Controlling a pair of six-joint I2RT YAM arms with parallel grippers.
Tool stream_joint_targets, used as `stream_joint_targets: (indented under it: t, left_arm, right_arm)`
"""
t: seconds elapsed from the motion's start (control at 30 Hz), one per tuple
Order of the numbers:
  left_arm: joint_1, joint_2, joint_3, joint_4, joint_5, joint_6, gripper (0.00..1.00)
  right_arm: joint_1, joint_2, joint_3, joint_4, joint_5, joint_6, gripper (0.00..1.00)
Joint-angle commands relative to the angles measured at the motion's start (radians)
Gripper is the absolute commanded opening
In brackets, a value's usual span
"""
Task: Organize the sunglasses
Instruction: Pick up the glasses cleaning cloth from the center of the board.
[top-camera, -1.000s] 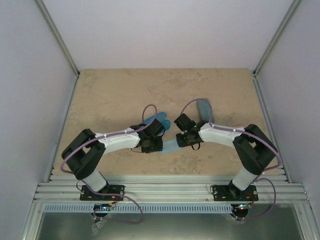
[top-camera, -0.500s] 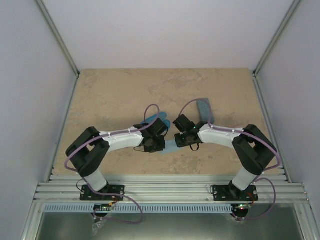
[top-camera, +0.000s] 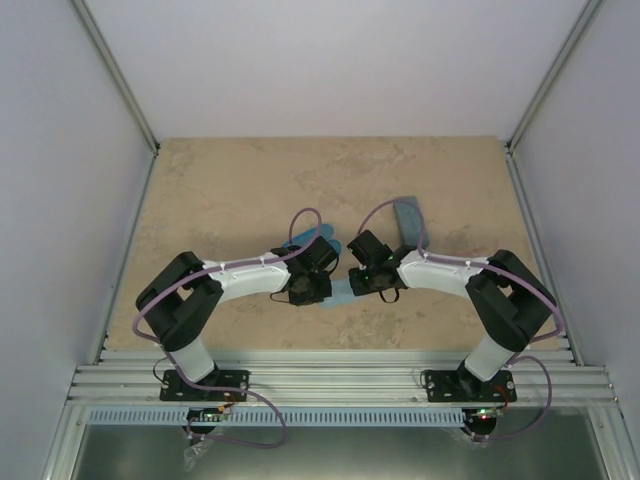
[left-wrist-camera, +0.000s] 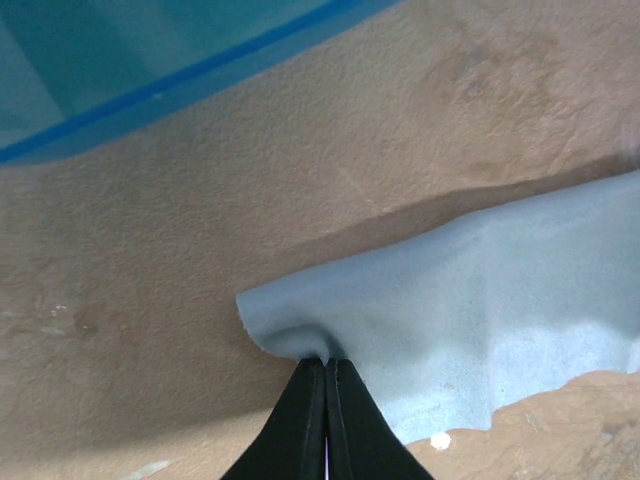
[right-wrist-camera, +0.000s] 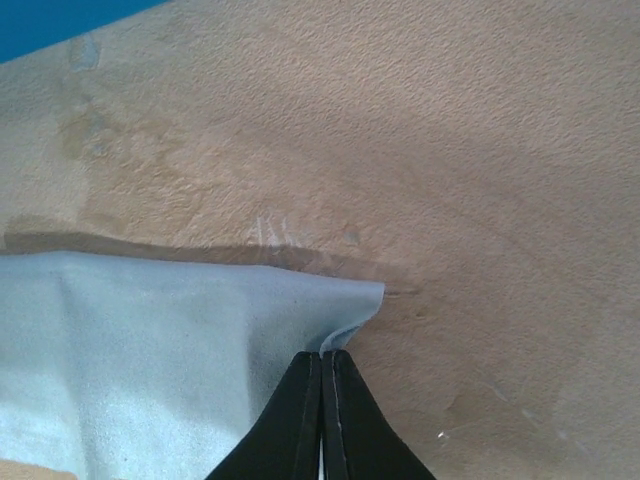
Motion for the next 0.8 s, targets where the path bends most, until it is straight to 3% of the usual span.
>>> stream_joint_targets:
  t: [0.0, 0.37, 0.77]
  left_arm:
    - [-0.004, -0.01, 0.003, -0.072, -0.062, -0.02, 0.0]
    - [0.02, -0.097, 0.072, -0.129, -0.152, -0.015, 0.0]
    - [0.124, -0.18, 0.147, -0.195, -0.171, 0.054, 0.0]
  right_arm:
    - [0.011, -0.014, -0.013, -0.059, -0.031, 0.005, 0.01]
    - [0.011, -0.059, 0.123, -0.082, -0.076, -0.036, 0.01]
    - [0.01, 0.031, 0.365, -0.133, -0.07, -0.102, 0.0]
